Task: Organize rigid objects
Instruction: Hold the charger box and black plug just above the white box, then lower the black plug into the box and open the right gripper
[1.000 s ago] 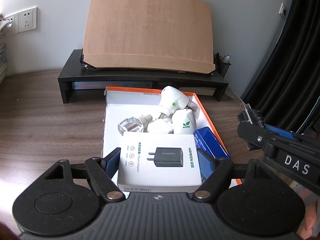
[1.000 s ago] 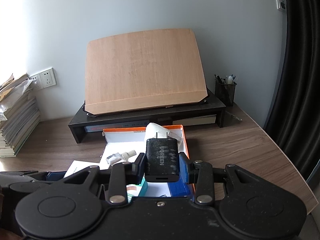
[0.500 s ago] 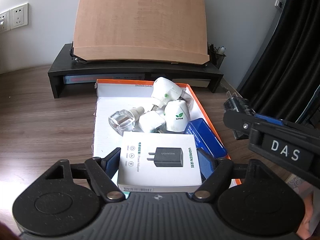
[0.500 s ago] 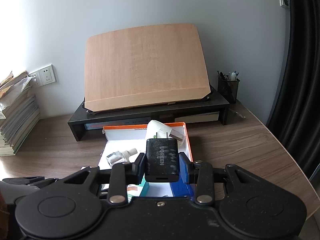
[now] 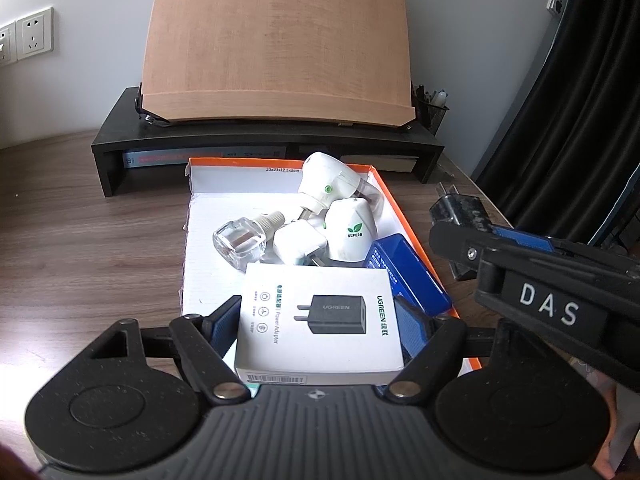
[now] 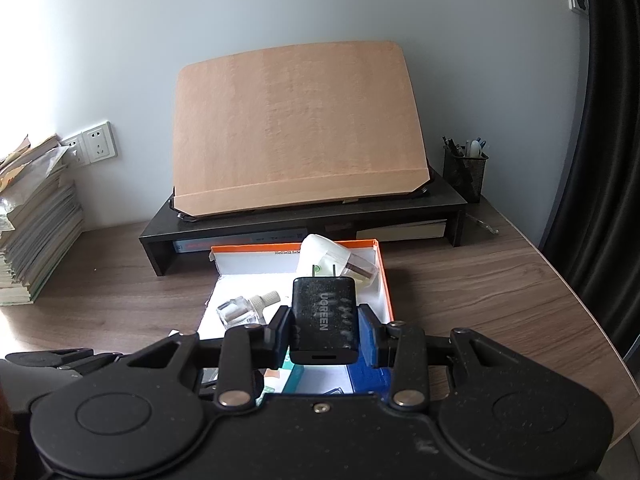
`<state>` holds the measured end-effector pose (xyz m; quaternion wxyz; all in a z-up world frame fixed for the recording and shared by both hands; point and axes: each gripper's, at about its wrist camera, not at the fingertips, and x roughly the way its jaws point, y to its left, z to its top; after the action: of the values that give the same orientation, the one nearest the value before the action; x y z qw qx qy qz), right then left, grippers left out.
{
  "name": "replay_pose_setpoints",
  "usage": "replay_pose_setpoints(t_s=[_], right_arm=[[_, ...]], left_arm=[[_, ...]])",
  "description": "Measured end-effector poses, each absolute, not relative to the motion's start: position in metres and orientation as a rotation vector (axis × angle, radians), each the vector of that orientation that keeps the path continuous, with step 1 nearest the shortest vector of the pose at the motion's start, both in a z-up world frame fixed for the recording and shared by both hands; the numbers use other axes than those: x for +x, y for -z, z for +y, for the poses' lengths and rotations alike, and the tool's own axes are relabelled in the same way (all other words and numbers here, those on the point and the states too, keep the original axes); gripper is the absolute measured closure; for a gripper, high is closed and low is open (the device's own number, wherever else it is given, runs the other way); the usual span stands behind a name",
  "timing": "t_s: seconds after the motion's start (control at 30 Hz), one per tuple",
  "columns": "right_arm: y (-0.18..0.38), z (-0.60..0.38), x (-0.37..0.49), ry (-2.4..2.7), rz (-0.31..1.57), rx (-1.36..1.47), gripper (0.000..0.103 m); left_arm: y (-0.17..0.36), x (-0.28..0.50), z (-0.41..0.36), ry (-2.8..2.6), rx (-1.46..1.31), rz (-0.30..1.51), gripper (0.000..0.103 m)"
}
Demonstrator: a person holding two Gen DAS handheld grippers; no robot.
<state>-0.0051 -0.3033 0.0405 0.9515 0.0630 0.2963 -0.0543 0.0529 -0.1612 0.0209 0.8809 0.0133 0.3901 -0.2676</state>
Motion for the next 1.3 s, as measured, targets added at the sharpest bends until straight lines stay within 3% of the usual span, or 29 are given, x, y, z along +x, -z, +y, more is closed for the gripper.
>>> replay_pose_setpoints(t_s=[1.3], right_arm=[[-0.034,-0.307,0.01,0.096,0.624,0.135,0.059]], left_arm=[[-0.017,0.063,-0.17,0.565,0.035,0.823,0.023]])
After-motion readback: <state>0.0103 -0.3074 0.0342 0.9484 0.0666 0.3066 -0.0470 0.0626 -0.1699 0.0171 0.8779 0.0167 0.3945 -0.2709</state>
